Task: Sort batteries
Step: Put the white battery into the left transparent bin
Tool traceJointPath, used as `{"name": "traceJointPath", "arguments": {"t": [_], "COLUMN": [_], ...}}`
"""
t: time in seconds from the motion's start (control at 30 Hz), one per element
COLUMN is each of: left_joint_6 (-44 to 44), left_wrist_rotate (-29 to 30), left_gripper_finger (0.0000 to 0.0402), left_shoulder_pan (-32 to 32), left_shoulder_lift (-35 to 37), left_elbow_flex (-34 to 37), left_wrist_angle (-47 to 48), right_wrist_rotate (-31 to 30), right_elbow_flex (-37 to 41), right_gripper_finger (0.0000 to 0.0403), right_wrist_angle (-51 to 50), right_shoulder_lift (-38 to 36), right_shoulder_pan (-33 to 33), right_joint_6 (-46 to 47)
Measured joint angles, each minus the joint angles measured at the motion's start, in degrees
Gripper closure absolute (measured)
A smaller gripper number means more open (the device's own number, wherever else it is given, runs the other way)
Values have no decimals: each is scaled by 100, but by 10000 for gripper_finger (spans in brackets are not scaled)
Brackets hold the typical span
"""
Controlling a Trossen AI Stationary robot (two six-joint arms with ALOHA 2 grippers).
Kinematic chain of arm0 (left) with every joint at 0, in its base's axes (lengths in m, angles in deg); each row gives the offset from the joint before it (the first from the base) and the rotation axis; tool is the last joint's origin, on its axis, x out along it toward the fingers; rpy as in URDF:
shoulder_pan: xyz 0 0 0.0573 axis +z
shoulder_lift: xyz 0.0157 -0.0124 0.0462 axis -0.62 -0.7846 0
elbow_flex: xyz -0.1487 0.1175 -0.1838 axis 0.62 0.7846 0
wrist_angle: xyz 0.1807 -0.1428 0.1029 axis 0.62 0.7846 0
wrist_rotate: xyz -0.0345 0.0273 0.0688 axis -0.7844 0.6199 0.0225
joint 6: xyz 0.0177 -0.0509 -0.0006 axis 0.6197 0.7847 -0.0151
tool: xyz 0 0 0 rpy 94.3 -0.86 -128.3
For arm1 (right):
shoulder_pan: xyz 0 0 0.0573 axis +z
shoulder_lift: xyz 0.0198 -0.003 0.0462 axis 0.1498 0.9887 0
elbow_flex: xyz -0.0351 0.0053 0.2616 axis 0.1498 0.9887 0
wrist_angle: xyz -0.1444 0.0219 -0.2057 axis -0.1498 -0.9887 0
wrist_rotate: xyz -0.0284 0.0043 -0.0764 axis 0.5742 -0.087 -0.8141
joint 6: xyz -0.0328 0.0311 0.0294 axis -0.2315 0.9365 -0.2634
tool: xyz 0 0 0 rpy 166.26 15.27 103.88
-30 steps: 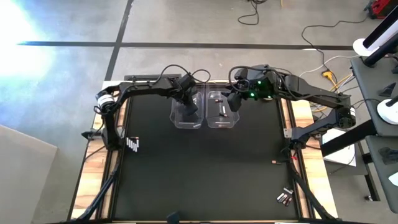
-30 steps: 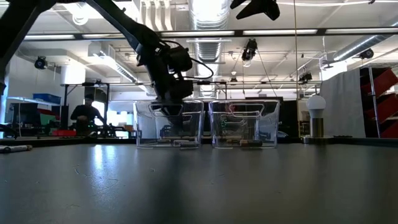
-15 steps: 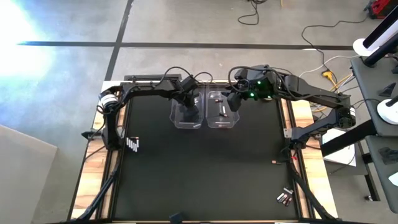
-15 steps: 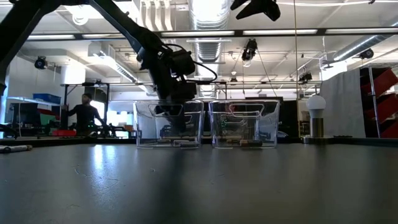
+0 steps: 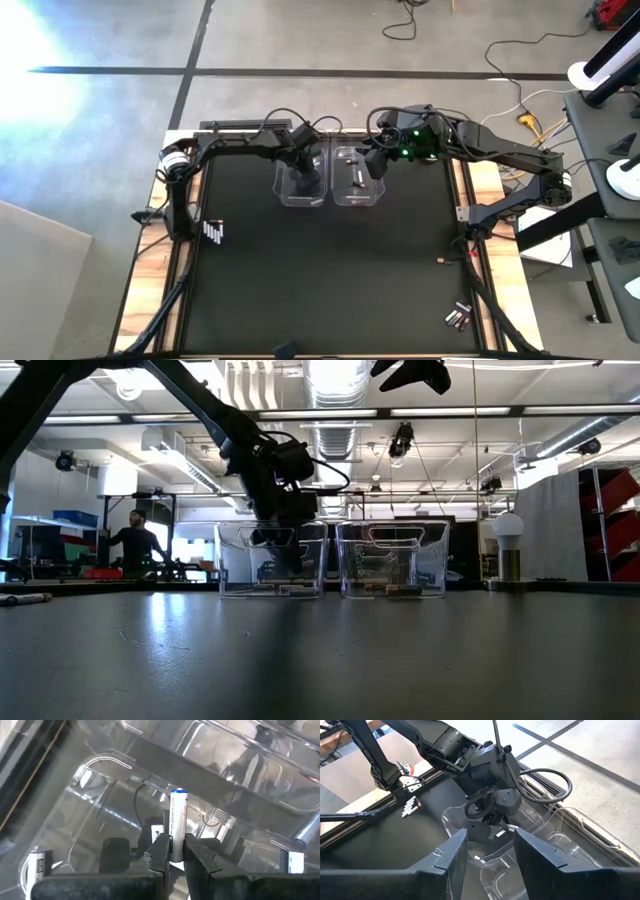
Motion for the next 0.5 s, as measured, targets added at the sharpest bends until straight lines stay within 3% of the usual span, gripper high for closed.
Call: {"name": "traceJointPath", "arguments": {"t": [0.5], "left_joint_6": [4], "left_wrist_rotate": [-4], "left_gripper_finger": [381], "left_shoulder_pan": [-69], "left_shoulder_lift": [-421], "left_elbow_flex": [3], "left_wrist_angle": [-107], "right_wrist_rotate": [0], "right_elbow_flex": [1], "right_gripper_finger": [256], "right_wrist_angle": [13], "right_shoulder_lift": [0], "right_shoulder_pan": [0], "right_joint_6": [88]}}
